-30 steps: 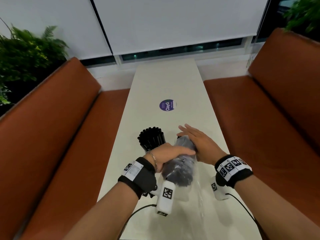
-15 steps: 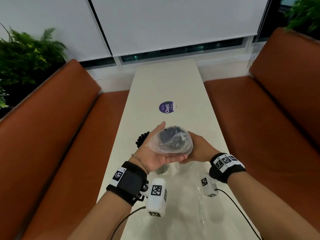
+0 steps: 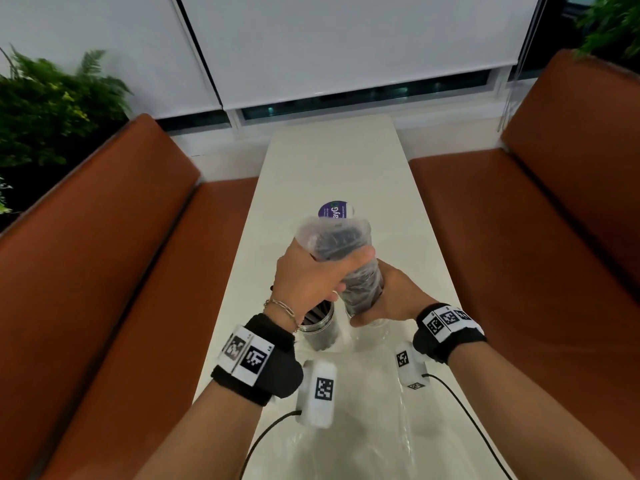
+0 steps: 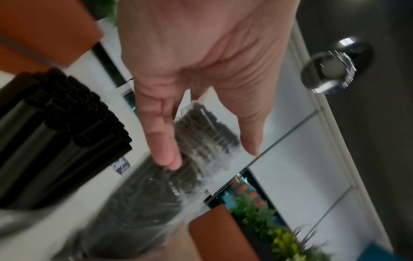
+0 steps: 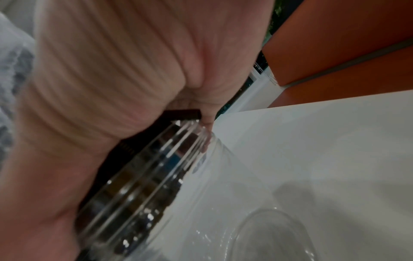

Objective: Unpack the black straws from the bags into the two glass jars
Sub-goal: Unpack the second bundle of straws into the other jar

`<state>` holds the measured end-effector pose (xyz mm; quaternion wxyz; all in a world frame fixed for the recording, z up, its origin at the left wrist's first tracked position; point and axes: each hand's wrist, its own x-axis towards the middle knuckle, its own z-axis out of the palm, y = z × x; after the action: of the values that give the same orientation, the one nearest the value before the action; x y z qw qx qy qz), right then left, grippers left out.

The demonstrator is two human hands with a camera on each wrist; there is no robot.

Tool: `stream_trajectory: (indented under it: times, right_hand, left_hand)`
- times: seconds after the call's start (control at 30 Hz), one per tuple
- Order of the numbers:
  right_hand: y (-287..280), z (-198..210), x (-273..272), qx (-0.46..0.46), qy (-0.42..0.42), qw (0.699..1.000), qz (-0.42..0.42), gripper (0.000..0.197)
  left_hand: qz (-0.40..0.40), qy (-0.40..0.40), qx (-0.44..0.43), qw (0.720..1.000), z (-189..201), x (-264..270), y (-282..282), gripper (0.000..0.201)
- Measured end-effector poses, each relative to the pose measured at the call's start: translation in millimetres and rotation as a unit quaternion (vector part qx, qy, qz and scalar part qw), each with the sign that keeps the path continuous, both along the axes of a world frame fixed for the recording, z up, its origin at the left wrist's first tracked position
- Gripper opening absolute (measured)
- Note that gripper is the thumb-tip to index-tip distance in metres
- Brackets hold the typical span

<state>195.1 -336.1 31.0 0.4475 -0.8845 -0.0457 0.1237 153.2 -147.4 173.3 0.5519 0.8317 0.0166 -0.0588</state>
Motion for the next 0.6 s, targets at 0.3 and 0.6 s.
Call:
stream_trajectory:
  times: [0.3,0.6]
  right_hand:
    - [4,0,4,0.003,0.014,1.0,-0.009,0.099]
    - [11,11,-8,0.019,-0.025,0.998,-0.048,0.065]
  left_hand:
    - [0.1,-0.056,0.051,0.992,-8,21,-9,0.057]
    - [0.118,-0.053,0.071,0.989,-6,32,-8,0.054]
